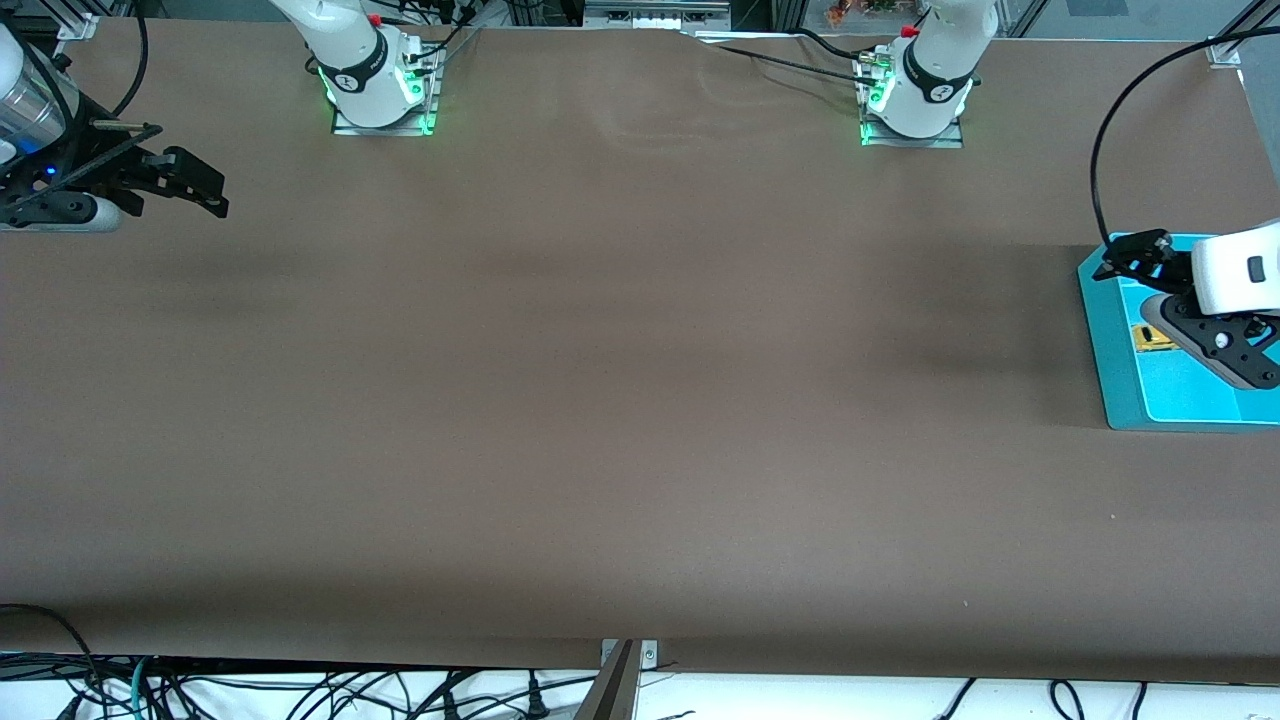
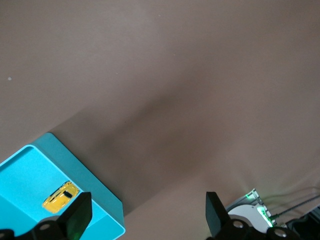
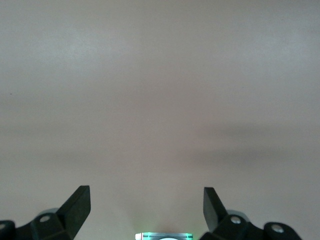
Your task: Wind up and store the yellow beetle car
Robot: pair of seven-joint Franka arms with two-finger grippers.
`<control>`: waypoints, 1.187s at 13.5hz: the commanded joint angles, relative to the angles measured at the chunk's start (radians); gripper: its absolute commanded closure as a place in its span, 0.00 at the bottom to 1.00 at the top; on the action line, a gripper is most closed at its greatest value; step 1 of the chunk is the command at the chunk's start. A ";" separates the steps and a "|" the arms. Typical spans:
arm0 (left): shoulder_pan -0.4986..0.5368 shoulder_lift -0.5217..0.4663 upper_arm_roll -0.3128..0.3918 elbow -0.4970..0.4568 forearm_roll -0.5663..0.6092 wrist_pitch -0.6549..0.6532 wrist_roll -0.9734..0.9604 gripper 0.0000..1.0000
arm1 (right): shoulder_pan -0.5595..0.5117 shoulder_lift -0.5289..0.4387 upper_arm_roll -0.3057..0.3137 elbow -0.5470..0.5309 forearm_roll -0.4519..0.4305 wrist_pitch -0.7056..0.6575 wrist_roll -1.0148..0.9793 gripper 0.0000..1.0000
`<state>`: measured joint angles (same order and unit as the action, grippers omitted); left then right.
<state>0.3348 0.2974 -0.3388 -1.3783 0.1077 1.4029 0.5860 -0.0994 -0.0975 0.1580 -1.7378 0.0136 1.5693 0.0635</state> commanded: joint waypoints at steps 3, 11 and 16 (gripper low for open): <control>-0.238 -0.270 0.273 -0.339 -0.106 0.330 -0.349 0.00 | 0.003 0.010 -0.002 0.029 0.003 -0.025 0.015 0.00; -0.298 -0.356 0.280 -0.421 -0.114 0.384 -0.518 0.00 | 0.003 0.010 -0.002 0.029 0.003 -0.025 0.015 0.00; -0.301 -0.333 0.277 -0.387 -0.115 0.364 -0.522 0.00 | 0.003 0.010 -0.002 0.029 0.003 -0.025 0.013 0.00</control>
<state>0.0477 -0.0506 -0.0773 -1.7994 0.0223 1.7868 0.0719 -0.0995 -0.0970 0.1578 -1.7376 0.0136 1.5690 0.0639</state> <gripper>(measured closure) 0.000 0.000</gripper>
